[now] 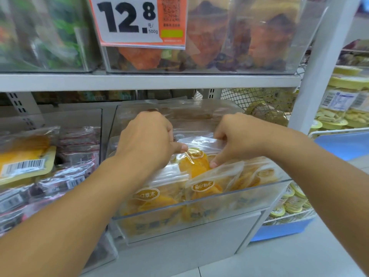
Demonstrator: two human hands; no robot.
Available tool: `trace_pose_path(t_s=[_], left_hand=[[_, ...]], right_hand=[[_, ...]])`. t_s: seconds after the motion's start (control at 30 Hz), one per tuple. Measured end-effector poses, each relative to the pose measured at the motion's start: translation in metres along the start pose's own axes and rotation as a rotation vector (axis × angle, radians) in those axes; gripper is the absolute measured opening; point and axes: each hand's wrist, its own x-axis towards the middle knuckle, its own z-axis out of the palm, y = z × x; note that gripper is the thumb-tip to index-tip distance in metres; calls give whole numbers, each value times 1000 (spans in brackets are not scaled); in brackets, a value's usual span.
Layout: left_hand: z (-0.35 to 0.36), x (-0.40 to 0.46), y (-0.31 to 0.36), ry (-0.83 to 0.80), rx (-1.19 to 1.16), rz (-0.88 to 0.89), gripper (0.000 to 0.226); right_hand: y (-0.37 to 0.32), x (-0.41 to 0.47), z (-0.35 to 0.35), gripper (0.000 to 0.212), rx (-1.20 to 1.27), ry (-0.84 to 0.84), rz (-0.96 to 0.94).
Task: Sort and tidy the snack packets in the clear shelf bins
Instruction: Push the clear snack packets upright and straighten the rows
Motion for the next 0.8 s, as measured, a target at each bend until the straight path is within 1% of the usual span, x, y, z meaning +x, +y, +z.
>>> trace_pose_path(t_s=[0.07,0.1,0.2,0.33,0.4,0.5,0.57,0.63,0.7,0.8], left_hand=[[0,2,-3,-18,-9,5,47],[-1,3,-6,-29,-20,18,47],[-6,6,-15,-39,-89,58,47],[-10,9,-19,-49,-114,109,42],[-12,8,-20,-88,-124,113,39],[-15,9,-18,-187,-125,78,33],[-13,9,-13,-224,-32,42,32],[-6,8,-8,-203,87,34,37],[-3,6,-5,-163,113,39,45],[-11,3,-5,-195,13,55,52]], right_hand=[[-4,7,3,58,-48,-24,-37],[-3,11,4,52,-26,-40,-56],[5,20,5,30,173,-26,-97],[9,27,6,17,331,-53,-96],[6,30,7,17,338,-63,-69],[1,32,7,29,177,-27,-31],[-2,34,11,44,44,26,-26],[-5,34,13,53,-19,52,-59],[-4,29,7,47,-4,-4,-86],[-2,11,-14,24,196,-101,-65]])
